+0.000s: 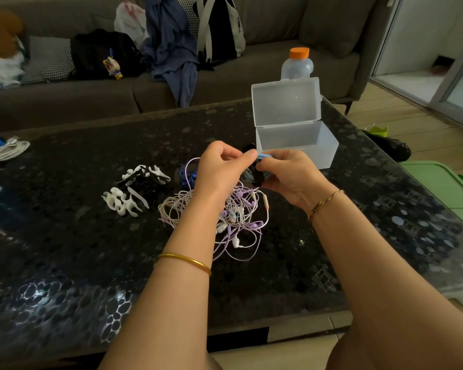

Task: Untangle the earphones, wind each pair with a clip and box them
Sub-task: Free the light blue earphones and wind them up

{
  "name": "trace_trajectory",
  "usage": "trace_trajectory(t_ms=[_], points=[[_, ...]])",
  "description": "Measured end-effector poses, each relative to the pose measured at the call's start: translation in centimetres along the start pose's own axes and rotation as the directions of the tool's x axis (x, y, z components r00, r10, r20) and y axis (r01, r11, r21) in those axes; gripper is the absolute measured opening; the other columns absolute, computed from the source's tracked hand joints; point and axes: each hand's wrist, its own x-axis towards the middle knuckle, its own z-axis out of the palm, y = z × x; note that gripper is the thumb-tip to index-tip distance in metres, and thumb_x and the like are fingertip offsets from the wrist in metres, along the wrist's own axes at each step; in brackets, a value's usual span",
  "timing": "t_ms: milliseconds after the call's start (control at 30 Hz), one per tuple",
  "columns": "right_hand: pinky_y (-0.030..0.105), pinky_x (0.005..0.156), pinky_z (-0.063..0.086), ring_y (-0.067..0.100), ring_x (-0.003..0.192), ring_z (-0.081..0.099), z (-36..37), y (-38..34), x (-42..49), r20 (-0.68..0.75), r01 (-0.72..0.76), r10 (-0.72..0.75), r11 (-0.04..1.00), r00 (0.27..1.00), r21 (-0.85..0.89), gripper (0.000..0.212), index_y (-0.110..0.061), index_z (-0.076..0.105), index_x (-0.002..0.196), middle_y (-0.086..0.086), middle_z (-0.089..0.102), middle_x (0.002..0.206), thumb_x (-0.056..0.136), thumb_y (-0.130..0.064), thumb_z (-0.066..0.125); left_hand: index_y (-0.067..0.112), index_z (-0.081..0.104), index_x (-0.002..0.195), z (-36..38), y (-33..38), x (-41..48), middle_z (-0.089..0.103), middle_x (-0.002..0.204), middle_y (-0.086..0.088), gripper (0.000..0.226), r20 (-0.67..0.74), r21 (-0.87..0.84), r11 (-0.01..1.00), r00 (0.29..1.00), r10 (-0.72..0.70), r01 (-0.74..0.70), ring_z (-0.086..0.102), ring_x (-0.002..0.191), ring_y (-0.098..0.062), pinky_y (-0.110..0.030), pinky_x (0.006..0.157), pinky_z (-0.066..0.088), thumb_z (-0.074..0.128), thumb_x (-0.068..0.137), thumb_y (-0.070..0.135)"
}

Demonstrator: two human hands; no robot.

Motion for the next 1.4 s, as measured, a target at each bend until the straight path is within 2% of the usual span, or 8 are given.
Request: trace_trajectory(t_ms=[133, 367, 500, 800, 933, 1067, 1233, 1400], points=[[0.033, 0.079, 0.056, 0.02, 0.079, 0.065, -0.1, -0.1, -0.3, 0.076, 0.016, -0.016, 1.0, 0.997, -0.001, 0.017, 0.001, 0.063, 0.102, 0.014, 0.065, 0.089, 0.088, 0.006, 0.054, 0.014, 0.05, 0.074, 0.0, 0.1, -0.1, 0.055, 0.076, -0.001, 0.026, -0.065, 0.081, 0.989, 0.989, 0.131, -0.126, 0.062, 0.075, -0.019, -0.046, 0.073, 0.058, 0.071, 0.084, 0.026], [0.043, 0.089, 0.054, 0.029, 0.101, 0.066, -0.3, -0.1, 0.0, 0.09, 0.013, -0.003, 0.994, 0.996, -0.106, 0.024, -0.005, 0.061, 0.115, 0.019, 0.067, 0.109, 0.092, -0.006, 0.056, 0.017, 0.054, 0.084, 0.3, 0.1, 0.2, 0.061, 0.083, -0.002, 0.021, -0.176, -0.096, 0.991, 0.982, 0.07, -0.088, 0.066, 0.083, -0.022, -0.043, 0.078, 0.058, 0.073, 0.081, 0.012], [0.039, 0.085, 0.057, 0.028, 0.095, 0.068, -0.9, -0.9, -0.4, 0.152, -0.028, 0.049, 0.99, 0.987, -0.136, 0.029, -0.005, 0.061, 0.117, 0.017, 0.069, 0.104, 0.088, -0.009, 0.062, 0.016, 0.057, 0.105, 0.3, 0.3, 0.4, 0.061, 0.087, 0.002, 0.026, -0.183, -0.174, 0.982, 0.982, 0.037, -0.07, 0.065, 0.08, -0.01, -0.027, 0.074, 0.058, 0.071, 0.084, 0.009], [0.027, 0.063, 0.059, 0.018, 0.074, 0.067, -2.0, -1.9, -0.2, 0.041, 0.061, -0.053, 0.971, 0.998, -0.232, 0.02, 0.001, 0.061, 0.107, 0.011, 0.066, 0.088, 0.087, 0.001, 0.06, 0.012, 0.066, 0.096, 1.3, 1.5, 1.3, 0.065, 0.089, -0.005, 0.015, -0.047, -0.329, 0.926, 0.976, -0.213, 0.187, 0.066, 0.082, -0.015, -0.032, 0.074, 0.059, 0.066, 0.086, 0.001], [0.031, 0.072, 0.059, 0.019, 0.089, 0.067, -3.6, -3.7, 1.8, -0.014, 0.008, -0.015, 0.914, 1.0, -0.405, 0.029, -0.014, 0.058, 0.114, 0.009, 0.065, 0.103, 0.087, -0.007, 0.064, 0.016, 0.07, 0.1, 2.7, 3.0, 3.9, 0.067, 0.096, -0.003, 0.014, -0.014, -0.108, 0.976, 0.982, -0.19, 0.188, 0.062, 0.088, -0.014, -0.027, 0.075, 0.053, 0.066, 0.088, 0.01], [0.027, 0.073, 0.057, 0.02, 0.092, 0.064, -5.0, -5.4, 4.6, -0.092, 0.023, -0.086, 0.84, 0.992, -0.542, 0.033, -0.008, 0.059, 0.119, 0.01, 0.062, 0.105, 0.086, -0.006, 0.064, 0.016, 0.068, 0.099, 4.5, 4.6, 7.2, 0.066, 0.103, -0.006, 0.011, 0.105, 0.04, 0.985, 0.98, -0.169, 0.166, 0.06, 0.093, -0.018, -0.023, 0.067, 0.046, 0.062, 0.091, 0.013], [0.036, 0.083, 0.056, 0.026, 0.097, 0.064, -6.0, -5.8, 8.8, -0.15, 0.029, -0.18, 0.728, 0.972, -0.685, 0.023, -0.002, 0.063, 0.109, 0.016, 0.064, 0.105, 0.086, -0.003, 0.063, 0.007, 0.066, 0.109, 6.9, 5.3, 12.0, 0.067, 0.102, -0.008, 0.02, 0.123, 0.186, 0.968, 0.974, -0.192, 0.167, 0.062, 0.074, -0.011, -0.018, 0.054, 0.049, 0.064, 0.09, 0.012], [0.042, 0.092, 0.051, 0.03, 0.1, 0.061, -6.2, -4.9, 11.7, -0.14, -0.017, -0.211, 0.497, 0.967, -0.867, 0.023, -0.002, 0.065, 0.107, 0.016, 0.065, 0.106, 0.084, -0.006, 0.065, 0.011, 0.062, 0.117, 8.7, 3.5, 14.7, 0.064, 0.115, -0.008, 0.045, 0.06, 0.567, 0.821, 0.991, -0.122, 0.067, 0.058, 0.106, -0.028, -0.038, 0.091, 0.05, 0.076, 0.078, 0.027]])
